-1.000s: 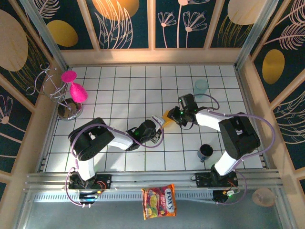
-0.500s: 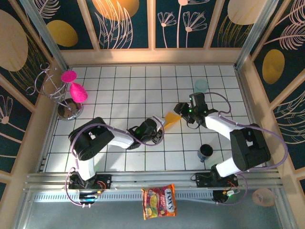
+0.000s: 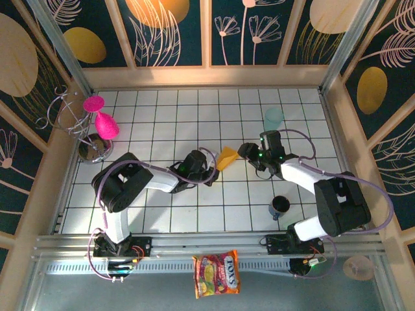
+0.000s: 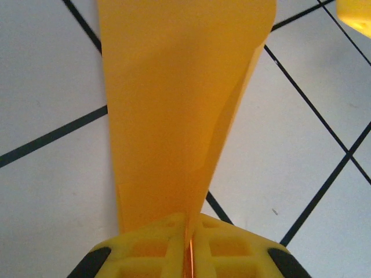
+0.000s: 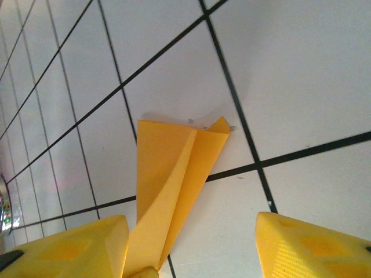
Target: Fold a paper plane with a square sheet of paper (pick it up from the middle)
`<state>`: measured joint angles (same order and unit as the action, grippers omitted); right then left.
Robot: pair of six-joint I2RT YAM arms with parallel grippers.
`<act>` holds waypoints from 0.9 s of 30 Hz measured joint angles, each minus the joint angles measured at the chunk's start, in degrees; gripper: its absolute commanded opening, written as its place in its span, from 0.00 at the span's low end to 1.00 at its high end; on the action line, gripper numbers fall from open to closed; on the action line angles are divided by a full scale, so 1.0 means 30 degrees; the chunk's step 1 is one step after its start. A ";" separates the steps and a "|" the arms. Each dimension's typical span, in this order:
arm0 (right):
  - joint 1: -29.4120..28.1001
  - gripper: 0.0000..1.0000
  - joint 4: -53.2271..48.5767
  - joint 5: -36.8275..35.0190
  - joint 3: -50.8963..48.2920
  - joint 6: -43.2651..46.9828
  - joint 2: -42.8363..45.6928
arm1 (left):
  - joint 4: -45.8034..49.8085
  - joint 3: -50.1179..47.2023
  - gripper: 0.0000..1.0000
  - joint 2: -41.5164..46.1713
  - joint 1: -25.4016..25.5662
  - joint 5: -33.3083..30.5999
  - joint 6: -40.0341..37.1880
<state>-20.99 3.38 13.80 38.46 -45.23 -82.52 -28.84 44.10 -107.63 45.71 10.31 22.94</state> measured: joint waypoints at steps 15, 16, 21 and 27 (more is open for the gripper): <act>-0.1479 0.58 0.1814 0.2098 0.0066 0.2164 -0.2455 | 0.1887 0.1676 0.12 -0.0663 -0.1035 0.2798 0.2557; -0.1559 0.57 0.1770 0.2178 0.0146 0.2317 -0.2725 | 0.1996 0.1763 0.13 -0.0707 -0.1064 0.2892 0.2630; -0.1974 0.54 0.1727 0.2477 0.0670 0.2900 -0.3738 | 0.2426 0.2229 0.13 -0.0962 -0.1290 0.3606 0.3271; -0.1967 0.53 0.1676 0.2514 0.1195 0.3147 -0.4313 | 0.3184 0.3045 0.13 -0.1413 -0.1545 0.4692 0.3840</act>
<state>-26.89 8.40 21.34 42.04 -35.79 -95.46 -19.29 53.23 -111.87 41.08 24.38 34.46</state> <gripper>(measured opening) 0.536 0.131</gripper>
